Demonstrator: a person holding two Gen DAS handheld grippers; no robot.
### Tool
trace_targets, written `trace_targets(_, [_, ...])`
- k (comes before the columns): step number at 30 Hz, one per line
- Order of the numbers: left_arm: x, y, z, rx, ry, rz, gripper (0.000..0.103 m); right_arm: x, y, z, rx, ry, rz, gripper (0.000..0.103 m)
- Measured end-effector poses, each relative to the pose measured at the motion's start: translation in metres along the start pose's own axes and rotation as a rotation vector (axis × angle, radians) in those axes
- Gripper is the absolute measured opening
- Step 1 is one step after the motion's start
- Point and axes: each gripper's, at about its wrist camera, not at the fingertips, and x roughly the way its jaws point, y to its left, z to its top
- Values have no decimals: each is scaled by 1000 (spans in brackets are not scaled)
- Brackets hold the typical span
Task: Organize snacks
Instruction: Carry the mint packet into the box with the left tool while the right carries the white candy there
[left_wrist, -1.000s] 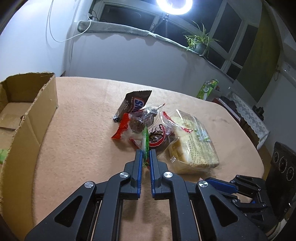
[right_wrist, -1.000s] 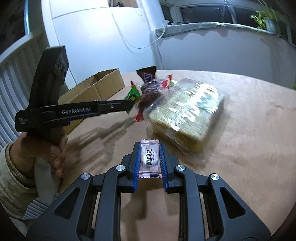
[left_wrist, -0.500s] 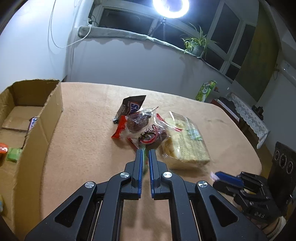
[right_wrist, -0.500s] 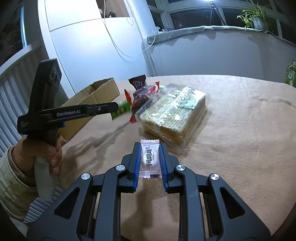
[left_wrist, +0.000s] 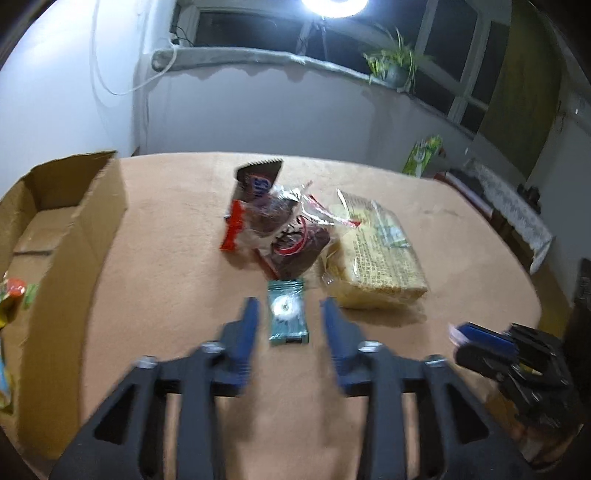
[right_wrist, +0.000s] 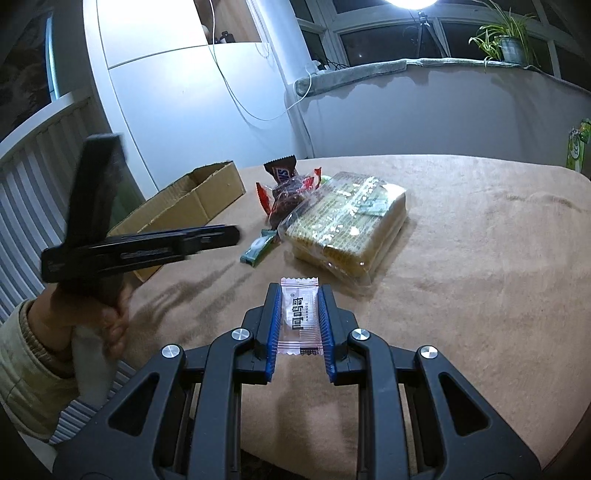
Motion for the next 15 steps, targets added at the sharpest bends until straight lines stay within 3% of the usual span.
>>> trace_targets(1, [11,-3,2,18,21,27,49,-1,0,0,1,-1,-3,20])
trace_targets(4, [29,-6,2,45,63,41,47,-4,0,-1,4,-4,-10,20])
trace_targets(6, [29,-5,1,50,53,68,19,-7,-2,-2,8,-6,-16,20])
trace_targets(15, [-17,3,-8,10,-35,43,18,-15,4,1,5,-32,-21,20])
